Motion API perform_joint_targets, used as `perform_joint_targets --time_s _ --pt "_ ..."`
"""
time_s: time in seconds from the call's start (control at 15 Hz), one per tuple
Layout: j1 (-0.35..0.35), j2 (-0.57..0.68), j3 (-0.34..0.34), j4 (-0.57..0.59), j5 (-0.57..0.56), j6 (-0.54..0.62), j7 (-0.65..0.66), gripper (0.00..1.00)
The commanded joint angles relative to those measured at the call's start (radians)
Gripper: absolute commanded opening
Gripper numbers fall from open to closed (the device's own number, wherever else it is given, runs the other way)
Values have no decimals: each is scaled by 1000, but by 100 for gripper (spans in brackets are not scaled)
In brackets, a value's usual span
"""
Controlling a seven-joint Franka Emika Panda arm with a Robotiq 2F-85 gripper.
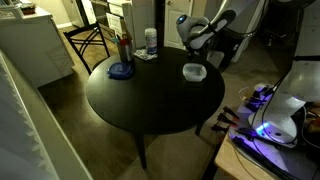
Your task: Put the lunchbox on the left inside the lunchbox on the right
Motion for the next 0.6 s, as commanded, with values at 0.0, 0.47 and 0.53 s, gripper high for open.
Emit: perform_joint_targets --time_s 0.0,0.47,0.53 --pt "-13 -19 8 -14 40 27 -61 100" --pt "8 0 2 1 47 12 -28 100" --pt "8 0 2 1 47 12 -28 100"
